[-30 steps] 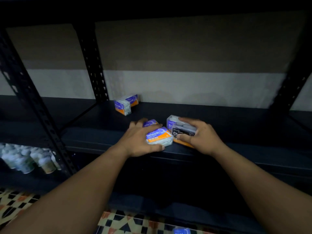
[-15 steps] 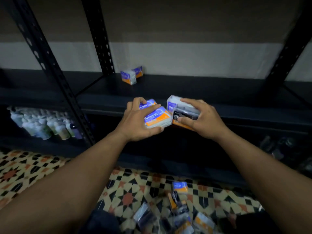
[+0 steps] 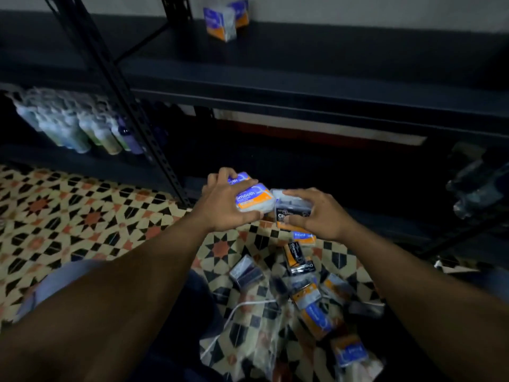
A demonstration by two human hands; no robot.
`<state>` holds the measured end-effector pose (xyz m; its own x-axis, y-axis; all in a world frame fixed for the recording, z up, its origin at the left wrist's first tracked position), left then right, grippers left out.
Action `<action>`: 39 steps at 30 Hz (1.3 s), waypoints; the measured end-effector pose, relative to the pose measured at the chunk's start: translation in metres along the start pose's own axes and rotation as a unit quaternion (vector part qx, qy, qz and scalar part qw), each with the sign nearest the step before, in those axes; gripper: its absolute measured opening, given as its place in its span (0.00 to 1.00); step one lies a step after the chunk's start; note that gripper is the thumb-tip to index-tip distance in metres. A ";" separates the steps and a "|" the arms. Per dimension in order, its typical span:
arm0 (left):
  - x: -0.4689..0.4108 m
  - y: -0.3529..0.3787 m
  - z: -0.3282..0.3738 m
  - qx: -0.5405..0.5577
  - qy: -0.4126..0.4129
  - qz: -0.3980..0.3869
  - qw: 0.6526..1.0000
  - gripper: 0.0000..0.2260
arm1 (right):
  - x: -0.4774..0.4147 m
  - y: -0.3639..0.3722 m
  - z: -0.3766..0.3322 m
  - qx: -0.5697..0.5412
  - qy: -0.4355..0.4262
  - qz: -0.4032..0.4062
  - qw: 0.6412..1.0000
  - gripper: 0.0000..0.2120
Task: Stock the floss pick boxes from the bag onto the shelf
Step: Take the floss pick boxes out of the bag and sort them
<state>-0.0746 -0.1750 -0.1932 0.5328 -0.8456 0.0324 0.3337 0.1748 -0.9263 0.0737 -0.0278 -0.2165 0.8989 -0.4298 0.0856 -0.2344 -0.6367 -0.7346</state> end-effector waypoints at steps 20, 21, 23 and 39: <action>0.038 0.206 -0.129 -0.045 -0.126 -0.204 0.970 0.34 | -0.019 0.201 0.072 0.069 -0.041 -0.271 0.959 0.30; 0.039 0.213 -0.134 -0.042 -0.125 -0.205 0.970 0.31 | -0.019 0.208 0.075 0.100 -0.066 -0.281 0.952 0.27; 0.042 0.220 -0.142 0.009 -0.165 -0.219 0.962 0.27 | -0.022 0.216 0.072 -0.002 -0.061 -0.292 0.954 0.20; 0.021 0.215 -0.095 0.147 -0.151 -0.311 0.927 0.17 | -0.023 0.174 0.080 0.024 0.077 -0.276 0.958 0.22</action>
<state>-0.0649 -0.2032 -0.4276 0.3439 -0.6573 0.6706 0.8229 -0.1330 -0.5524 0.0422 -0.0772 -0.4002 0.8155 -0.1281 0.5644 0.2802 -0.7659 -0.5787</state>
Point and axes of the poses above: each hand's wrist, its own x-axis away from the middle knuckle, its own y-axis out of the palm, z = x × y, the point moved 10 cm from there along -x, towards the middle knuckle
